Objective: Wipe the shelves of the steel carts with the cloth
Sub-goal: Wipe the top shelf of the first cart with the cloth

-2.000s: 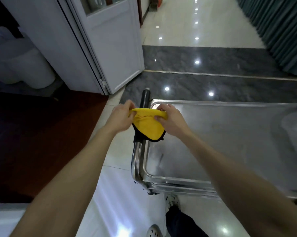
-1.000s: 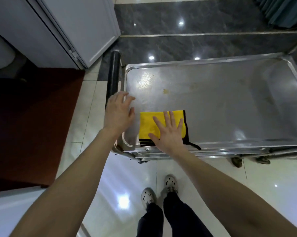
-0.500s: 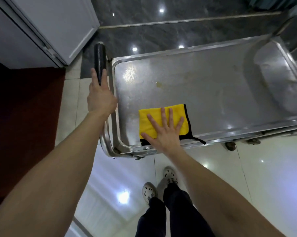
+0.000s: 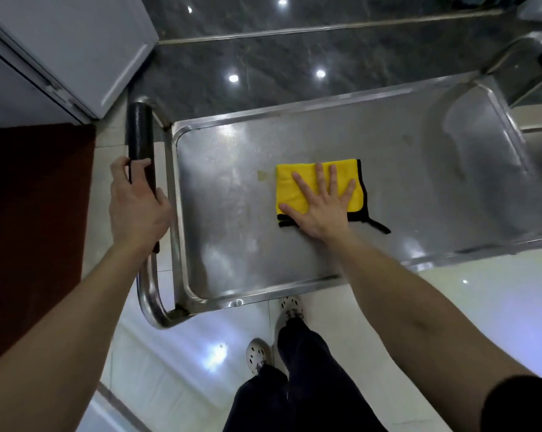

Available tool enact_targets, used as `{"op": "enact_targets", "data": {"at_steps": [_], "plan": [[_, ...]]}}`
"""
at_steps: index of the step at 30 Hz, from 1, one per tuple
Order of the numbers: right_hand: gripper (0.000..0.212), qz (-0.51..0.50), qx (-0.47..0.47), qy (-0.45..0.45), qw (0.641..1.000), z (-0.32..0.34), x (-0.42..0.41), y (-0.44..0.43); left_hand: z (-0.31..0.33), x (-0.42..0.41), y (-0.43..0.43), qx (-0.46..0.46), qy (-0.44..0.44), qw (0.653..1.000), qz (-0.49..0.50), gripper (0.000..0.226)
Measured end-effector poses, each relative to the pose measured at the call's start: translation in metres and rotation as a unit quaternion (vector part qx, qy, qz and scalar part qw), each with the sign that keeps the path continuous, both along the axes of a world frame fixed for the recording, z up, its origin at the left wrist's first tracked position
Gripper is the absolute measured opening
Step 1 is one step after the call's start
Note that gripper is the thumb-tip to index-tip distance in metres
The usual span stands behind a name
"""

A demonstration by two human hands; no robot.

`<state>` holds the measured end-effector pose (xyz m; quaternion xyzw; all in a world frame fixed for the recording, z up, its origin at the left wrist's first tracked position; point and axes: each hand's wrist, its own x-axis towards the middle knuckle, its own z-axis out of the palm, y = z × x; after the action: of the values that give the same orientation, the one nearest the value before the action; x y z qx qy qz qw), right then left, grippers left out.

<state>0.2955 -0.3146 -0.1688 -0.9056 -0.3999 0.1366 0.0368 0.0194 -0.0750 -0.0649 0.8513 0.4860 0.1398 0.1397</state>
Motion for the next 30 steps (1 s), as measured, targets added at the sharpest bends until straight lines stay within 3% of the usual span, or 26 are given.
{"op": "enact_targets", "data": {"at_steps": [7, 15, 21, 30], "plan": [[0.093, 0.030, -0.001, -0.001, 1.000, -0.010, 0.071, 0.128, -0.004, -0.003, -0.003, 0.004, -0.005, 1.000, 0.013, 0.056], [0.096, 0.075, 0.029, -0.025, 0.996, -0.025, 0.051, 0.205, -0.005, -0.001, 0.000, 0.010, -0.007, 1.000, 0.021, 0.055], [0.091, 0.089, 0.031, -0.007, 0.996, -0.024, 0.012, 0.175, 0.002, 0.002, -0.004, 0.006, -0.010, 1.000, 0.015, 0.053], [0.087, 0.152, 0.141, -0.046, 0.977, -0.041, -0.180, 0.012, 0.007, 0.005, -0.003, -0.001, -0.048, 0.999, 0.005, 0.053]]}}
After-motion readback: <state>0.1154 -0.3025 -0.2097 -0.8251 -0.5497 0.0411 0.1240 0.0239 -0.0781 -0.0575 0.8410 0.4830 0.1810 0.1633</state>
